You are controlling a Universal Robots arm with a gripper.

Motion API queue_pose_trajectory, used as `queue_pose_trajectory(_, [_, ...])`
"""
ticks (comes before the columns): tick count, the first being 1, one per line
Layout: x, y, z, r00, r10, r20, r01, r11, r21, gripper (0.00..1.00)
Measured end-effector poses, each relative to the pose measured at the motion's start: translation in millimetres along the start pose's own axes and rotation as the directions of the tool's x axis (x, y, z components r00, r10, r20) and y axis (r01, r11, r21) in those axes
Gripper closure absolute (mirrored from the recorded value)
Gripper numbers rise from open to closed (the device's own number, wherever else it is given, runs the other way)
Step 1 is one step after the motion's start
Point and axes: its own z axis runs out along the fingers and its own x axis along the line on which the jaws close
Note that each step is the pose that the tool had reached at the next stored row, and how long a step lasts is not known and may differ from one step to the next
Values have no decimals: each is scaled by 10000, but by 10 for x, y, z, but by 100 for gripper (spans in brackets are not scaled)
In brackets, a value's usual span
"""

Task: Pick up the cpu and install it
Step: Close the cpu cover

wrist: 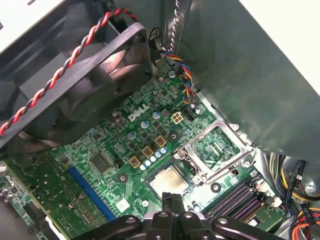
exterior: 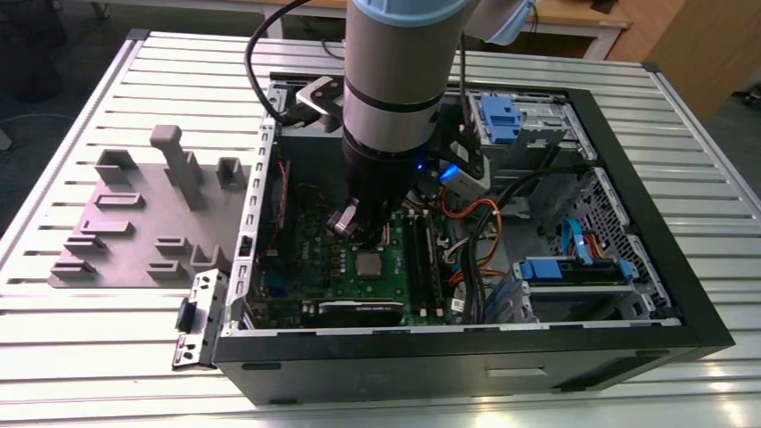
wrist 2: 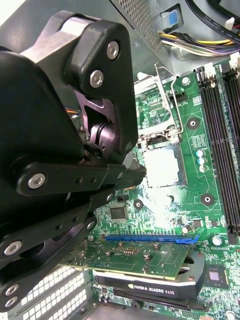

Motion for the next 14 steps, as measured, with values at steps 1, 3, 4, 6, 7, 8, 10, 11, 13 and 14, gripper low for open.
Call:
queue_pose_trajectory(1, [0,0,0,10000,-2,0,2,10000,0,89])
queue_pose_trajectory(3, [0,0,0,10000,-2,0,2,10000,0,89])
queue_pose_trajectory(4, [0,0,0,10000,-2,0,2,10000,0,89])
queue_pose_trajectory(6, [0,0,0,10000,-19,0,19,10000,0,89])
queue_pose_trajectory(7, [0,0,0,10000,-38,0,38,10000,0,89])
queue_pose_trajectory(8, [0,0,0,10000,-38,0,38,10000,0,89])
queue_pose_trajectory(10, [0,0,0,10000,-39,0,39,10000,0,89])
queue_pose_trajectory(11, [0,0,0,10000,-39,-1,39,10000,0,89])
queue_pose_trajectory(13, [0,0,0,10000,-39,0,39,10000,0,89])
queue_pose_trajectory(14, [0,0,0,10000,-39,-1,39,10000,0,89])
